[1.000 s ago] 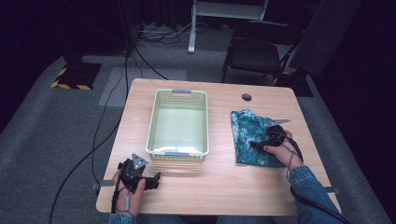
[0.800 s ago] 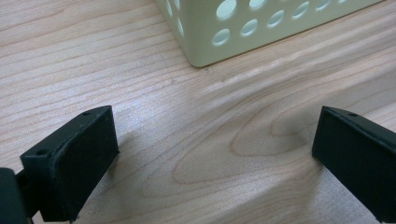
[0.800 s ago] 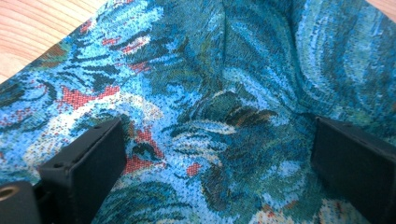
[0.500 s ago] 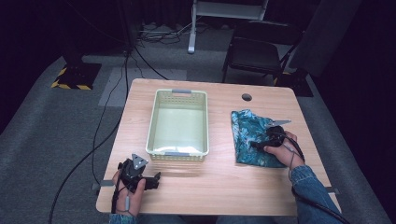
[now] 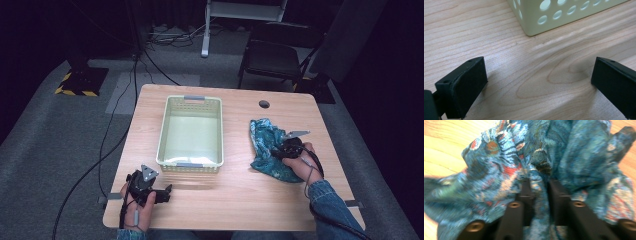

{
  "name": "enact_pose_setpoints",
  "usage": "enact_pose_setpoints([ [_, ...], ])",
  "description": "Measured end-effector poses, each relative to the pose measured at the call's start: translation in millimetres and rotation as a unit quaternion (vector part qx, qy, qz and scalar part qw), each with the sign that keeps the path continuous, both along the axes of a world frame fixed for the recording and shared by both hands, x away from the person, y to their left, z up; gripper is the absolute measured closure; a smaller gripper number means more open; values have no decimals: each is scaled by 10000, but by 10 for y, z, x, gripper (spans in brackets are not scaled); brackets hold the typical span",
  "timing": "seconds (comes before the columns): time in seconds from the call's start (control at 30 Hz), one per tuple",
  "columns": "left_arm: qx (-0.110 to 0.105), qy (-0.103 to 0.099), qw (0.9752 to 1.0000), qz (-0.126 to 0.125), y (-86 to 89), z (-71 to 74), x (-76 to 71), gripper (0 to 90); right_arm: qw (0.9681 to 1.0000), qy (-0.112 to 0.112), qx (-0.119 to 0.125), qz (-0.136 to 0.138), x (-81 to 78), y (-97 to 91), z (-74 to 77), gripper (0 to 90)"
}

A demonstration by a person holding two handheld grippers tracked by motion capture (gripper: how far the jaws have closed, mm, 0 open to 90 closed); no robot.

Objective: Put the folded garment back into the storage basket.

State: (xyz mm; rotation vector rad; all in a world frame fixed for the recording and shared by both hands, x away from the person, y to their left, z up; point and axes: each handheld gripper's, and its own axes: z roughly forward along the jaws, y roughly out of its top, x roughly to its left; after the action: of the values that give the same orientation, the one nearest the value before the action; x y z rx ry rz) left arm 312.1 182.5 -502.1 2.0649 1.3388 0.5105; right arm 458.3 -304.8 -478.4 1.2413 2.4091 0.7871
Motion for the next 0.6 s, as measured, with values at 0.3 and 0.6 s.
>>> enact_pose_setpoints([
  [0.3,-3,1,10000,0,0,0,0,3,9999,-15,46,-140,-9,1,-1,824],
  [0.6,3,-1,10000,-2,1,1,1,3,9995,-99,163,-267,-10,-8,83,832],
])
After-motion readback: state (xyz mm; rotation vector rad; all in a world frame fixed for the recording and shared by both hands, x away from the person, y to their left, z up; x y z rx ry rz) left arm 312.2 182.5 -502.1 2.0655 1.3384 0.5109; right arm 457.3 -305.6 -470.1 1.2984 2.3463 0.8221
